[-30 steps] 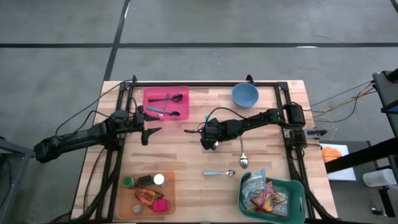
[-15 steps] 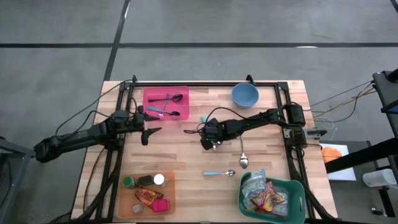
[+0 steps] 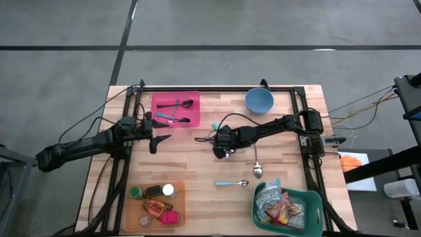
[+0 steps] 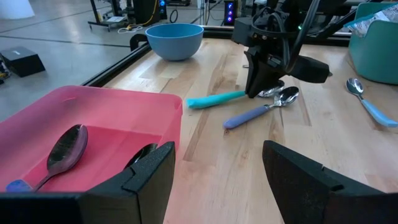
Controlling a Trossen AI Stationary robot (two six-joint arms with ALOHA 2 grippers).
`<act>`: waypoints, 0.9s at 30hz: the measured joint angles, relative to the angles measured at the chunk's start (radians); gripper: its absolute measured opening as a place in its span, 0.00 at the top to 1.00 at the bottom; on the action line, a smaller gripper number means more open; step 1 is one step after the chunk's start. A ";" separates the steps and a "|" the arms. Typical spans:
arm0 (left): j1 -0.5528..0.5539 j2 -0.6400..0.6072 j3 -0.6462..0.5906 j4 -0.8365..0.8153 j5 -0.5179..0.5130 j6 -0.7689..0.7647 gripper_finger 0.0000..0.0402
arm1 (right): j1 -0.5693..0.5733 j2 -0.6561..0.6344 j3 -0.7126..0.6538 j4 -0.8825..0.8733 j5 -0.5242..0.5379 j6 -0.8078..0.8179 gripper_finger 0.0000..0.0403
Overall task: Pick & Place Food Item
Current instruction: Put the green spoon into the pink bin
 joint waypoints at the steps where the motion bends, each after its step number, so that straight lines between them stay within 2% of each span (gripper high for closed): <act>1: 0.000 0.000 0.000 0.000 0.000 0.000 0.39 | 0.000 -0.009 -0.002 -0.009 0.003 -0.005 0.93; 13: 0.000 0.000 0.000 0.000 0.000 0.000 0.39 | 0.000 -0.161 0.002 0.054 0.046 -0.135 0.93; 20: 0.000 0.005 0.000 0.000 0.000 0.000 0.39 | -0.032 -0.212 0.003 0.336 0.048 -0.352 0.93; 27: 0.000 0.007 0.000 0.000 0.000 0.000 0.39 | -0.095 -0.185 0.004 0.678 0.048 -0.558 0.93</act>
